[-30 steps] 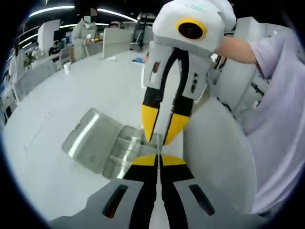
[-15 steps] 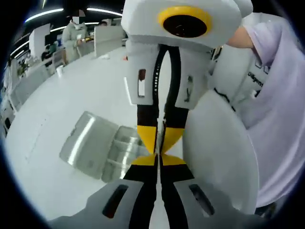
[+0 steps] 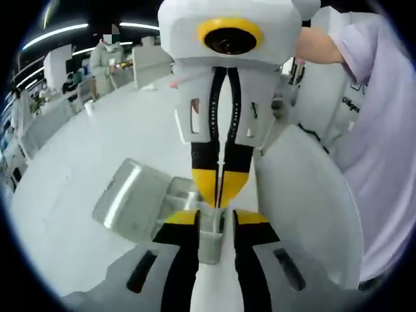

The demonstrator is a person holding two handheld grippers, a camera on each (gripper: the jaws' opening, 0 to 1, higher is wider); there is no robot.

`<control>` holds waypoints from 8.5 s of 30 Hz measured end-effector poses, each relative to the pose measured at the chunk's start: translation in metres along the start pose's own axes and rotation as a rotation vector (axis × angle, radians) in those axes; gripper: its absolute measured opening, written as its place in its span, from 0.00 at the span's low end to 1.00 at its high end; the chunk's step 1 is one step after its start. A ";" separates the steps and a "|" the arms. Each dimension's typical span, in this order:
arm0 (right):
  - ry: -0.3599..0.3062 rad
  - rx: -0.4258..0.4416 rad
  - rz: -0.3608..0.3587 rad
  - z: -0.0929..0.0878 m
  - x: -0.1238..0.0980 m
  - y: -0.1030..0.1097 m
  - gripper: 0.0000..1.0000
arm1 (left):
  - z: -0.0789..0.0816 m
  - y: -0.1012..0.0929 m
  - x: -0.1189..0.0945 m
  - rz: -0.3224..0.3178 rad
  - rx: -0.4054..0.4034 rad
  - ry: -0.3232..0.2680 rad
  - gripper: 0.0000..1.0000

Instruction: Insert the divider into the dual guide fixture by aligning both edges with the guide slots and pushing it downward to the bottom, including one-sided entry, uneven engagement, binding, and posture correction.

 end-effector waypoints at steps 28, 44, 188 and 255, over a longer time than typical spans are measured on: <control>0.066 0.080 -0.061 -0.030 0.025 -0.033 0.00 | -0.038 -0.007 -0.082 0.185 -0.194 -0.137 0.32; 0.112 0.078 -0.049 -0.043 0.036 -0.039 0.00 | -0.059 -0.006 -0.096 0.229 -0.252 -0.126 0.32; 0.194 0.132 0.023 -0.068 0.089 -0.051 0.00 | -0.072 0.004 -0.100 0.216 -0.315 -0.093 0.51; -0.383 0.461 -0.310 -0.134 -0.021 0.021 0.34 | -0.076 -0.017 -0.104 0.326 -0.354 -0.139 0.61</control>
Point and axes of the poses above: the point that each gripper's makers call its tool centre point, and the gripper's own axes: x roughly forward along the fingers, y roughly to its left, z roughly out of its top, the point moved 7 cm from there along -x, roughly backward along the fingers, and after that the axes turned 5 degrees about z, right-handed, at the moved point
